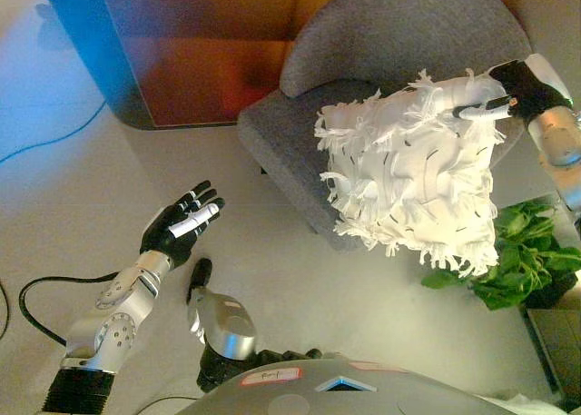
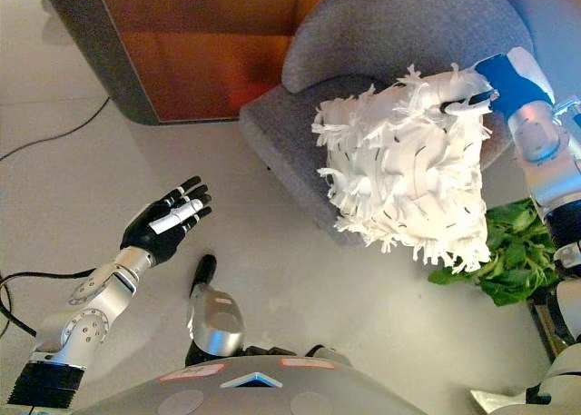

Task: Pick up the pillow and put it on the sofa.

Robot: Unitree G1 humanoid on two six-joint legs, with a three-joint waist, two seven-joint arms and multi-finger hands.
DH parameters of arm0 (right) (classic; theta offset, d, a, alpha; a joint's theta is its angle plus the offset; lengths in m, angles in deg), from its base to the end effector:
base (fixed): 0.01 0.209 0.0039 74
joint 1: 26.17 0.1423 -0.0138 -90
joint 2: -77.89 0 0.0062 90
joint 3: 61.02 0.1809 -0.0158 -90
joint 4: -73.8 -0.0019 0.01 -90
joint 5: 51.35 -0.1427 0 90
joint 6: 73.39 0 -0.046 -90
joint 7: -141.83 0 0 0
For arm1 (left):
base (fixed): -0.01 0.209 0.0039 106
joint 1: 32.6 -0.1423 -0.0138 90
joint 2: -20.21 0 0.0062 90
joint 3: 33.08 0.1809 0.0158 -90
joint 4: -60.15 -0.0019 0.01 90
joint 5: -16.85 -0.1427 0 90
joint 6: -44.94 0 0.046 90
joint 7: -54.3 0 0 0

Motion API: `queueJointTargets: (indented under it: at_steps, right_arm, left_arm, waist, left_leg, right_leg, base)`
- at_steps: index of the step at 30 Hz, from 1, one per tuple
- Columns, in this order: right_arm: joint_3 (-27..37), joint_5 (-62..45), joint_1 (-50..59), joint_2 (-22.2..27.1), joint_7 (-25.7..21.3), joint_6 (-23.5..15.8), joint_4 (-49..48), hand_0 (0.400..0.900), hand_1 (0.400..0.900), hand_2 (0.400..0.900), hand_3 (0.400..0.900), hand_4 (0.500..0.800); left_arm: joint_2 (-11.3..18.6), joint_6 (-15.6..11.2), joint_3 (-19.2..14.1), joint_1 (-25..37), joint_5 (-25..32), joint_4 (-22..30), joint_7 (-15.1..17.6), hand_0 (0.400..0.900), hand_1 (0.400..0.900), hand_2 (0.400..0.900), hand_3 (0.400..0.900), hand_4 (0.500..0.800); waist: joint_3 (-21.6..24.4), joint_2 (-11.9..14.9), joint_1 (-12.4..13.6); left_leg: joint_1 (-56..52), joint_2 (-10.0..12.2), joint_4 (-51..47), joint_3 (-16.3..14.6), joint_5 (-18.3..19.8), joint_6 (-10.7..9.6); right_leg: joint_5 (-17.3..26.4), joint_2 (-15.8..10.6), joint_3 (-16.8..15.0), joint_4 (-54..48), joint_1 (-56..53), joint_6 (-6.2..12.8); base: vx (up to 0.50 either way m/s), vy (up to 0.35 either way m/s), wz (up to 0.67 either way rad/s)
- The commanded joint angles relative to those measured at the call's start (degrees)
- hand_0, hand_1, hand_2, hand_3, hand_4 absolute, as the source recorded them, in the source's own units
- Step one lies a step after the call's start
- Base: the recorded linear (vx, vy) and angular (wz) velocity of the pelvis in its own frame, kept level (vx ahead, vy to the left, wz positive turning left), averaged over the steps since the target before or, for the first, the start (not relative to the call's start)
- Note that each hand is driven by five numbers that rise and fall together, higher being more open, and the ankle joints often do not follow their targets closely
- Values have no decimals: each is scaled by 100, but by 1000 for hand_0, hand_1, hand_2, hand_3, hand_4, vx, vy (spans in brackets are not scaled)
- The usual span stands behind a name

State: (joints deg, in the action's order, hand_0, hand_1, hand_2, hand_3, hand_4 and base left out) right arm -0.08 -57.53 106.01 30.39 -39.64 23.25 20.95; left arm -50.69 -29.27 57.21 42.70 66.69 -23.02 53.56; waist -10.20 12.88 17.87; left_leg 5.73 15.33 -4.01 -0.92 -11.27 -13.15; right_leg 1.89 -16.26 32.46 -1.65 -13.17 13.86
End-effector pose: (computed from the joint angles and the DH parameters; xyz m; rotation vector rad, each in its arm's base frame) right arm 0.2983 -0.3203 0.1762 -1.0333 0.1795 -0.1942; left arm 0.1548 0.2527 0.0451 -0.2671 0.4235 -0.0312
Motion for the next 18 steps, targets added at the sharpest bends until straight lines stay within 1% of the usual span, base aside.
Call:
queueJointTargets:
  at_steps: [1,5,9,12,15,18]
  right_arm:
    - [71,35,1874,414,-1130,22,323,900,900,900,900,800]
    - [13,66,1891,421,-1181,147,246,900,900,900,900,800]
    - [95,59,1831,423,-1292,107,191,900,900,900,900,800]
    - [148,-9,1830,401,-1372,82,175,900,900,900,900,800]
    - [404,-347,1672,379,-1571,64,-25,900,900,900,900,800]
    - [883,-471,1202,242,-1698,-167,-461,900,900,900,900,800]
  left_arm:
    - [217,-293,79,460,216,907,-335,900,900,900,900,800]
    - [197,-277,126,437,282,969,-281,900,900,900,900,800]
    - [244,-381,193,438,388,928,-223,900,900,900,900,800]
    - [228,-401,247,471,382,929,-184,900,900,900,900,800]
    - [199,-461,276,464,406,949,-149,900,900,900,900,800]
    - [171,-612,352,502,371,888,-142,900,900,900,900,800]
  waist:
    - [240,-37,255]
    - [268,-74,227]
    - [304,-107,178]
    - [344,-133,140]
    - [386,-164,64]
    - [424,-211,-77]
  left_leg:
    - [-836,80,-63,-249,781,474]
    - [-886,71,-72,-262,791,495]
    - [-961,37,-75,-283,836,531]
    - [-991,33,-81,-315,843,536]
    - [-1015,31,-92,-366,848,547]
    - [-1053,1,-98,-430,877,581]
  right_leg:
    - [978,-255,-30,-257,440,57]
    - [1013,-287,-20,-243,413,76]
    - [1090,-331,-50,-234,412,93]
    - [1093,-345,-58,-232,402,94]
    - [1133,-357,-79,-229,398,98]
    - [1207,-376,-176,-215,429,103]
  base:
    - [0,0,0]
    - [14,24,-2]
    - [10,27,-5]
    - [-18,36,-6]
    - [-38,42,-9]
    - [-69,46,-13]
